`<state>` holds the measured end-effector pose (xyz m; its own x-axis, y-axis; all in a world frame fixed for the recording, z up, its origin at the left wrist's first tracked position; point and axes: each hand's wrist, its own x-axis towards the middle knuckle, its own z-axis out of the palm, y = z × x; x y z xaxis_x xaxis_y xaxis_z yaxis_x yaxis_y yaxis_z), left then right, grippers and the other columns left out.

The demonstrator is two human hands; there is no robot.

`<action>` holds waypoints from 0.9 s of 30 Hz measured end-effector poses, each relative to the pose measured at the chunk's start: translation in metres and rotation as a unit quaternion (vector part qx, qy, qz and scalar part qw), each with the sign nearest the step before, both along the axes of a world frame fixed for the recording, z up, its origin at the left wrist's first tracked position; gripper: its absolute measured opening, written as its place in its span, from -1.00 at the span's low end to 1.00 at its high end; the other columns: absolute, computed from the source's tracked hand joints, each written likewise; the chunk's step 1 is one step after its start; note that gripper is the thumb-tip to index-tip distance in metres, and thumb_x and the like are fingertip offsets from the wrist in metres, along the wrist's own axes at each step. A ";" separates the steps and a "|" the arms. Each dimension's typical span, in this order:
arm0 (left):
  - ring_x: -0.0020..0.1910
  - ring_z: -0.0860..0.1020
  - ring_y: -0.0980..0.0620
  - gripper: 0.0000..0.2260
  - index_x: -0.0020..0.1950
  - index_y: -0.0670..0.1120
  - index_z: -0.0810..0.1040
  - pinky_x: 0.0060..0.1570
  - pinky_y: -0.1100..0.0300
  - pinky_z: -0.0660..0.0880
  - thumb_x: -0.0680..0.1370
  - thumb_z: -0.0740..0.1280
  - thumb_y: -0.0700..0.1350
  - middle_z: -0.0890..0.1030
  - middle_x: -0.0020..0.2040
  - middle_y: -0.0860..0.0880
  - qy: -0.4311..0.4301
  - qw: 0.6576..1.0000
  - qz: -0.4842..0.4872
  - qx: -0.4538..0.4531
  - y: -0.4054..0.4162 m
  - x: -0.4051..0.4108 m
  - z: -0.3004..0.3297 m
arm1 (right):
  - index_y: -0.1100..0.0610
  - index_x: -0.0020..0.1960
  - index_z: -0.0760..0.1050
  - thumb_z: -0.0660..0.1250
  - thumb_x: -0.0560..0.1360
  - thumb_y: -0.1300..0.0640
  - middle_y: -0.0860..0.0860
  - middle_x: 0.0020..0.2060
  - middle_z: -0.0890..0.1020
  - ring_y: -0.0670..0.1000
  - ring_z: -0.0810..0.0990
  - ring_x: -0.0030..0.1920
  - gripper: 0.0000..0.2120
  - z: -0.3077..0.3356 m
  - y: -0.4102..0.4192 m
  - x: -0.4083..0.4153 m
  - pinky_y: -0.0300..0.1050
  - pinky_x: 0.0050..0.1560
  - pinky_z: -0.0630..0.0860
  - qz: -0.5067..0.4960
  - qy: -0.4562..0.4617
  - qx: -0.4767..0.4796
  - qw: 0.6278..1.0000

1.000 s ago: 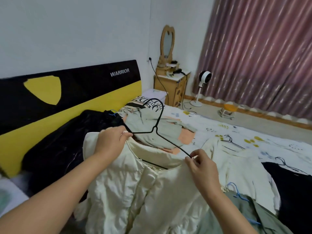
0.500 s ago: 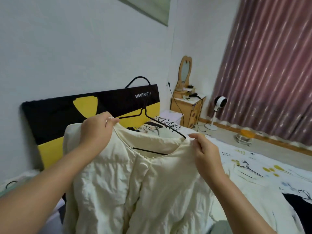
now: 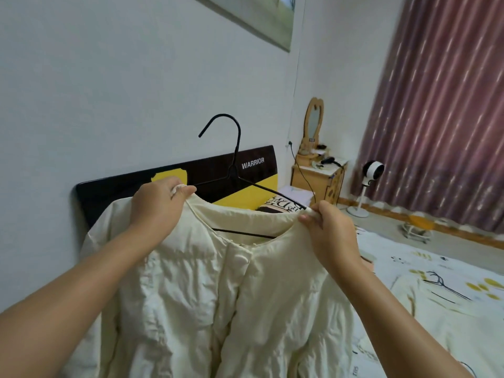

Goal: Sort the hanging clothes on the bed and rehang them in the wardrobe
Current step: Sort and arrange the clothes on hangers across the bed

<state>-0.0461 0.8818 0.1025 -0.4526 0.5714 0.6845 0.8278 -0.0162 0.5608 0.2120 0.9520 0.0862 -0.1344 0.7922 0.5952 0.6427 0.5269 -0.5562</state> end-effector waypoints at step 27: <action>-0.20 0.51 -0.07 -0.73 -0.20 -0.14 0.55 -0.19 0.12 0.33 0.52 0.31 0.05 0.55 -0.32 -0.01 -0.023 0.982 -0.076 -0.170 0.281 -0.100 -0.079 | 0.15 -0.19 0.39 0.28 0.53 0.16 0.03 -0.29 0.49 0.08 0.43 -0.18 -0.85 -0.092 0.259 -0.092 -0.09 -0.26 0.20 -0.072 0.008 -0.144 0.987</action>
<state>-0.1464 1.1628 0.0233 -0.3694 0.8269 0.4240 0.8043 0.0559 0.5916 0.1205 1.2107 -0.0056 -0.0012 0.9389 0.3441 0.6897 0.2500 -0.6796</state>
